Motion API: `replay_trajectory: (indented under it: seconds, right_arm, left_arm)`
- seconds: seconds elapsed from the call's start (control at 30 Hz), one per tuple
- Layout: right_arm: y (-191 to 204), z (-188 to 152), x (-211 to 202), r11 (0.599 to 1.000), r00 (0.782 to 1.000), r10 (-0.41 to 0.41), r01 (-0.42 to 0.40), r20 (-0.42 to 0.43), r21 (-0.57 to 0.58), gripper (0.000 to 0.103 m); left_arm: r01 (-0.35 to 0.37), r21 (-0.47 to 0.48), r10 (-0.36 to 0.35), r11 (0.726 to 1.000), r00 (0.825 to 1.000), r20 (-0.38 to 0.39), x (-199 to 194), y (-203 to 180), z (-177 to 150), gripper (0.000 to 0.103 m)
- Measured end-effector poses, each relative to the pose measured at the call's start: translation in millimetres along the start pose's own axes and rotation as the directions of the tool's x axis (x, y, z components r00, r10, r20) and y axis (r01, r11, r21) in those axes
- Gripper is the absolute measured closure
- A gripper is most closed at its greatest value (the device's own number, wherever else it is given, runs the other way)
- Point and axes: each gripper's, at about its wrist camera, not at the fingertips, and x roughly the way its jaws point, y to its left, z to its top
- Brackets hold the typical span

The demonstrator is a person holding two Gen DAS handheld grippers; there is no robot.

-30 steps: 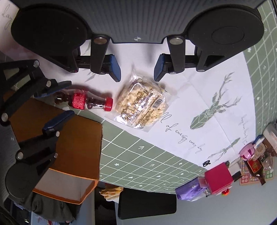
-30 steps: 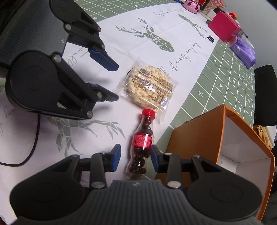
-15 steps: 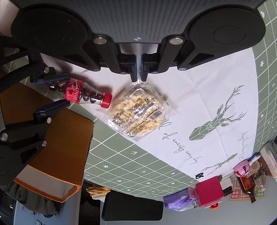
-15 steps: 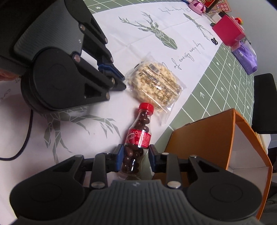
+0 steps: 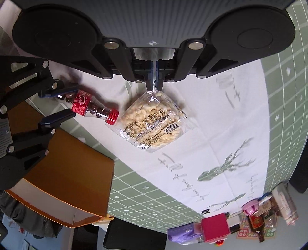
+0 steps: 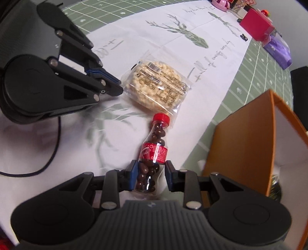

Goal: Organize snacks
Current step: 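Grasp the clear puffed-snack pack with the left gripper while the right gripper grasps the red-capped bottle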

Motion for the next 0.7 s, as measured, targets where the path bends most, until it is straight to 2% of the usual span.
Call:
replay_trajectory:
  seconds: [0.2,0.43,0.57,0.7]
  right_arm:
    - [25.9,-28.4,-14.5,0.997,0.997,0.071,-0.072,0.037,0.042,0.075]
    - [47.6,-62.1,-28.8,0.992,0.993,0.087,-0.094,0.084,0.087,0.077]
    - [53.5,-85.9,-36.9,0.986,0.989,0.074,-0.092,0.13,0.139,0.077]
    - [52.0,-109.6,-43.4,0.961,0.98,0.065,-0.113,0.19,0.253,0.077]
  left_arm:
    - [0.002,-0.041,-0.003,0.999,0.999,-0.033,-29.0,-10.6,-41.7,0.101]
    - [-0.008,-0.091,0.004,0.996,0.999,-0.052,-69.5,-28.1,-83.8,0.101]
    - [-0.006,-0.162,0.001,0.987,1.0,-0.026,-87.0,-40.1,-100.0,0.101]
    - [0.032,-0.278,-0.033,0.96,0.999,0.003,-88.7,-49.7,-116.2,0.101]
